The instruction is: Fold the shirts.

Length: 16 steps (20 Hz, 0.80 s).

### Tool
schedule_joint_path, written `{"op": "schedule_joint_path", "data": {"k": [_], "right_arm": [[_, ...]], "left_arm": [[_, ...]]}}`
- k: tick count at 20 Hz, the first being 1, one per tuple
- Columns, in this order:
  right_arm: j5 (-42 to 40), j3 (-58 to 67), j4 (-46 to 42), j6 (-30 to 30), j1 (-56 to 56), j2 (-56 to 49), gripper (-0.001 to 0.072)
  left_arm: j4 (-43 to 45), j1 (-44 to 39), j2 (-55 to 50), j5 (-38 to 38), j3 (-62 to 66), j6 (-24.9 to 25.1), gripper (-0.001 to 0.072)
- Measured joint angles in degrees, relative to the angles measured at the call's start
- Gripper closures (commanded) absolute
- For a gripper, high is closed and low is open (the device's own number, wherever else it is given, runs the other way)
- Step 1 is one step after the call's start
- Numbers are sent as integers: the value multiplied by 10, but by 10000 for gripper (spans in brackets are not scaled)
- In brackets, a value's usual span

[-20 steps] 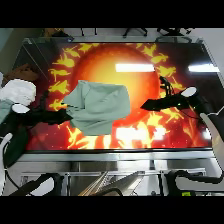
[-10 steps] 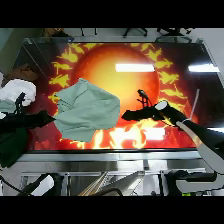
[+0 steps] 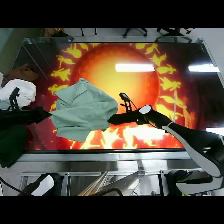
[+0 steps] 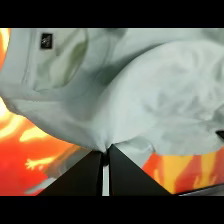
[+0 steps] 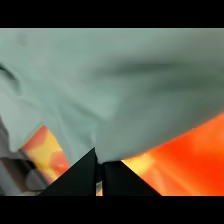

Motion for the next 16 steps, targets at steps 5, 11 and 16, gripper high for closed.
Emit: {"op": "schedule_joint_path", "data": {"k": [5, 11, 16], "right_arm": [[15, 107, -79, 20, -36, 165, 689], [73, 333, -197, 58, -53, 293, 689], [126, 446, -279, 81, -56, 308, 688]], "left_arm": [[-92, 0, 104, -34, 122, 4, 695], [-161, 0, 246, -37, 373, 2, 695], [-90, 0, 266, -24, 541, -25, 696]]}}
